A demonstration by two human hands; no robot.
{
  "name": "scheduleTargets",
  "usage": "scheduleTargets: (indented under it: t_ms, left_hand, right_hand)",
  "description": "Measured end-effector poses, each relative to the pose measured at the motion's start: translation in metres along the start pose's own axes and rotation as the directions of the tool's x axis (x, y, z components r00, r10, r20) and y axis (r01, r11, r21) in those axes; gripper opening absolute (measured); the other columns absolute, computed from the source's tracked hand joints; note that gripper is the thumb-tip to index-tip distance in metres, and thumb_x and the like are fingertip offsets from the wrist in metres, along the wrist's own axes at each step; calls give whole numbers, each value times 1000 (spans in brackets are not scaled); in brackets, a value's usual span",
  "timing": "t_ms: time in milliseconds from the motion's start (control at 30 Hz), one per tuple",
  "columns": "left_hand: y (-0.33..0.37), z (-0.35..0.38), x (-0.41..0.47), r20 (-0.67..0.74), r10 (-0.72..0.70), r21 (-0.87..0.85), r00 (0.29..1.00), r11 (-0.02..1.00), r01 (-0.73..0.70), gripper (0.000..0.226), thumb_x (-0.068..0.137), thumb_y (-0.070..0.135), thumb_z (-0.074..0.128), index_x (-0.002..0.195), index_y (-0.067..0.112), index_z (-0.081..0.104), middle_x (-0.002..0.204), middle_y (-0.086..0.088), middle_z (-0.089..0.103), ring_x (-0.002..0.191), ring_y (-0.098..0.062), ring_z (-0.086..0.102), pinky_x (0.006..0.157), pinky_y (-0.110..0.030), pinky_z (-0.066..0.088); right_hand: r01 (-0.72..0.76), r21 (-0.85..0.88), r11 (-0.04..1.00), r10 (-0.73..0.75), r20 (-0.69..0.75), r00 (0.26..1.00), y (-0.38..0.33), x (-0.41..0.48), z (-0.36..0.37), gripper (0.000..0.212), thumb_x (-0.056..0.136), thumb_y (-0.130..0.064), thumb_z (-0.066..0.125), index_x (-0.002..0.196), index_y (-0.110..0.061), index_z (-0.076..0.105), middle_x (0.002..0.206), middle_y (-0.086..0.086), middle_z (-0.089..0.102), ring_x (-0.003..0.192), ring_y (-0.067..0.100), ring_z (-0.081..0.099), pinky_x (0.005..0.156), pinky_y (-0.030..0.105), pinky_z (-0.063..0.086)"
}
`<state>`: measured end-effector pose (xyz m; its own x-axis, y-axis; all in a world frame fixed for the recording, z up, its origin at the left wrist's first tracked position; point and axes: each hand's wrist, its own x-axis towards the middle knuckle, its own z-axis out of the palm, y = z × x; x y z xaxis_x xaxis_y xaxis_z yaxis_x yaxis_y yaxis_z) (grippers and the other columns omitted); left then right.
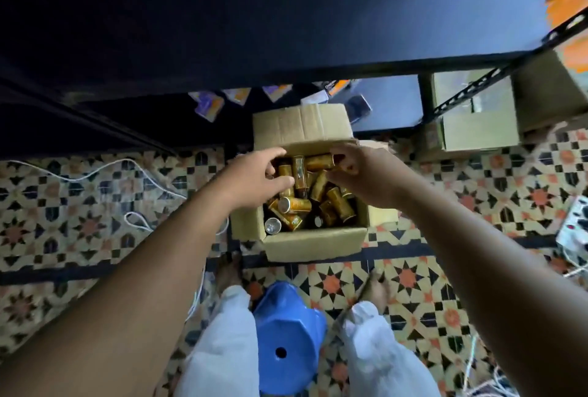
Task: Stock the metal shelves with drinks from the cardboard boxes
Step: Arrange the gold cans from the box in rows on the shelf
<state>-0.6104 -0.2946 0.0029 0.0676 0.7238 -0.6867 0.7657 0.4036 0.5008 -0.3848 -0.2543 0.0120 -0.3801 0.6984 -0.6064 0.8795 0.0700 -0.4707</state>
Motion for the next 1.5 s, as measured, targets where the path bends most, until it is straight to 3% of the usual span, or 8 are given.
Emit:
scheduleTargets:
  t_ms: [233,367,600,800,1033,1233,1367,1500]
  left_hand:
    - [-95,122,107,167,-99,19,981,995,97,65,95,43,65,153,30,38,138,-5,57,116,-20,60,92,-31,48]
    - [-139,170,165,42,-83,29,996,996,81,55,93,41,67,144,32,50,136,0,59,118,-19,59,96,-37,52]
    - [-175,209,260,-188,-8,-8,982,1000,6,53,93,40,67,142,26,53,131,-2,61,119,-21,57,92,-33,47]
    - [-161,227,324,-283,-28,-58,959,998,12,50,93,39,68,139,29,54,127,-1,64,119,-24,59,94,-37,51]
    - [-149,242,356,-350,-63,-50,934,998,49,62,88,39,75,140,20,49,136,-8,59,126,-34,55,99,-42,50]
    - [-148,249,356,-404,-106,17,908,992,123,73,80,47,80,137,19,44,129,-13,63,119,-40,59,89,-43,48]
    - [-146,252,351,-389,-92,55,916,991,123,87,80,58,76,146,21,34,136,-12,60,125,-39,56,95,-44,45]
    - [-147,254,355,-315,-109,106,943,983,149,87,86,61,68,152,21,29,136,-12,60,127,-39,54,99,-43,43]
  right_hand:
    - [-196,162,967,187,71,980,102,73,135,42,101,-41,60,141,-27,56,127,8,70,107,24,68,88,35,55]
    - [-258,310,915,277,-16,961,145,120,198,48,101,-41,62,144,-23,54,132,6,67,111,23,67,95,41,57]
    - [-187,585,789,355,-185,916,179,200,262,51,101,-29,64,149,-23,49,139,0,60,122,14,58,91,21,51]
    - [-202,484,851,441,-452,775,194,239,277,62,96,-36,65,152,-40,38,160,-3,34,147,23,36,118,48,39]
    - [-209,665,717,563,-376,736,210,234,275,68,98,-20,67,158,-32,35,150,-3,52,136,18,49,111,34,44]
    - [-249,589,768,540,-389,746,213,241,289,72,94,-29,72,157,-29,37,159,2,38,144,26,40,119,48,38]
    - [-267,764,588,653,-253,714,206,241,302,80,93,-47,71,159,-36,27,146,0,56,129,24,57,105,48,52]
    - [-200,829,522,661,-246,709,213,238,298,87,94,-45,70,161,-42,16,154,-2,48,137,22,51,110,49,48]
